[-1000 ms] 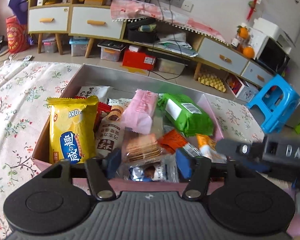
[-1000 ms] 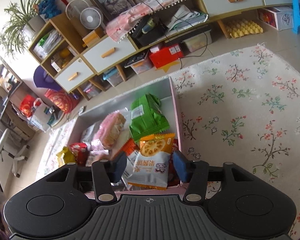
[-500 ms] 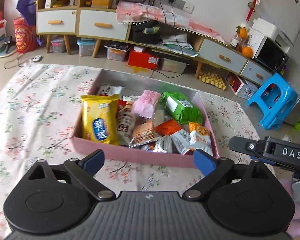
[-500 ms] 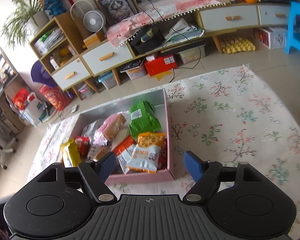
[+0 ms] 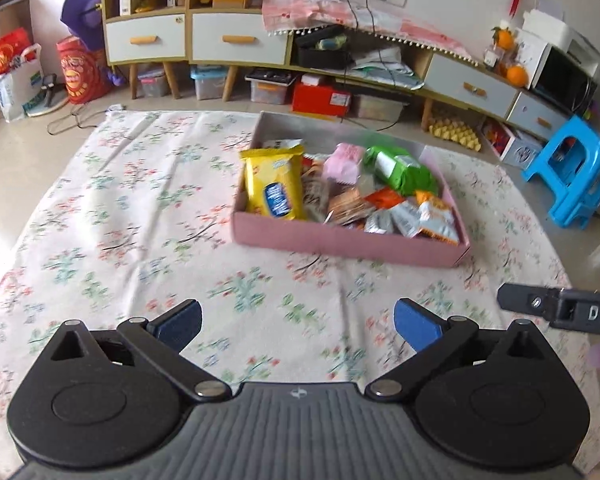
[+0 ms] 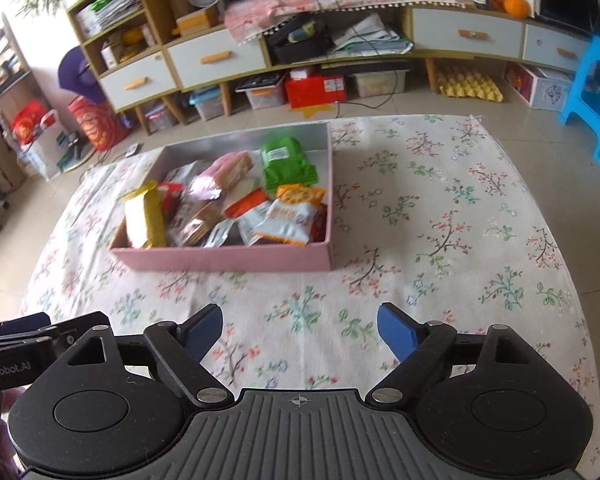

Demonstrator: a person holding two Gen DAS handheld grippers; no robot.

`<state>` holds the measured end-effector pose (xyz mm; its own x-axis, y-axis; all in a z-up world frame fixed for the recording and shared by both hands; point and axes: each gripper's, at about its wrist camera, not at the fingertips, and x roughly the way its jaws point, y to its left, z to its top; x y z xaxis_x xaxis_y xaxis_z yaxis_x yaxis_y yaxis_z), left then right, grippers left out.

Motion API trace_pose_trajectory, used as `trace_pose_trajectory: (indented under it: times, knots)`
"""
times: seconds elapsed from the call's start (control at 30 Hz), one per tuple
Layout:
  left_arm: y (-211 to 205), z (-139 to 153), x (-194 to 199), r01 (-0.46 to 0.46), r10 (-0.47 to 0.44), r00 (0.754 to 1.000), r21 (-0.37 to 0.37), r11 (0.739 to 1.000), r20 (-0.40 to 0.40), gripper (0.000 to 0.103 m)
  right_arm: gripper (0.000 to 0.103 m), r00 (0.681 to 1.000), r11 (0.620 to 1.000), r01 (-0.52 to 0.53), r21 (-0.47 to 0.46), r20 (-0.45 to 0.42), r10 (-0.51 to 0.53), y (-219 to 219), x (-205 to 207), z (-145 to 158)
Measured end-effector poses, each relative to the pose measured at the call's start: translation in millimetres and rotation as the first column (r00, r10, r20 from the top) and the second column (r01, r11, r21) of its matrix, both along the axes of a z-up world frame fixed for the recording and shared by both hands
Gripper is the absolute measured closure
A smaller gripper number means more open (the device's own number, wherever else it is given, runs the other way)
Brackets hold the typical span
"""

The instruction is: Organize snacks

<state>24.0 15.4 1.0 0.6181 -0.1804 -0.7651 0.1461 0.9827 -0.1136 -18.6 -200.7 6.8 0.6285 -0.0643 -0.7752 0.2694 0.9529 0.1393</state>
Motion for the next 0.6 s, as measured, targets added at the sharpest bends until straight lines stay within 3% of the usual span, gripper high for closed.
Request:
trace_pose_trajectory:
  times: [0.17, 0.6]
  knots:
    - [8.1, 1.5, -10.8, -0.038, 0.038, 0.999, -0.01, 0.999, -0.011, 0.0, 0.014, 1.0, 1.0, -0.007, -0.011, -0.017, 0.007, 10.9, -1.7, -0.9]
    - [3.4, -4.6, -15.6, -0.048, 0.049, 0.999, 0.078, 0.996, -0.019, 0.0, 0.014, 0.997, 0.998, -0.06, -0.032, -0.045, 0.058, 35.4, 3.9, -7.2]
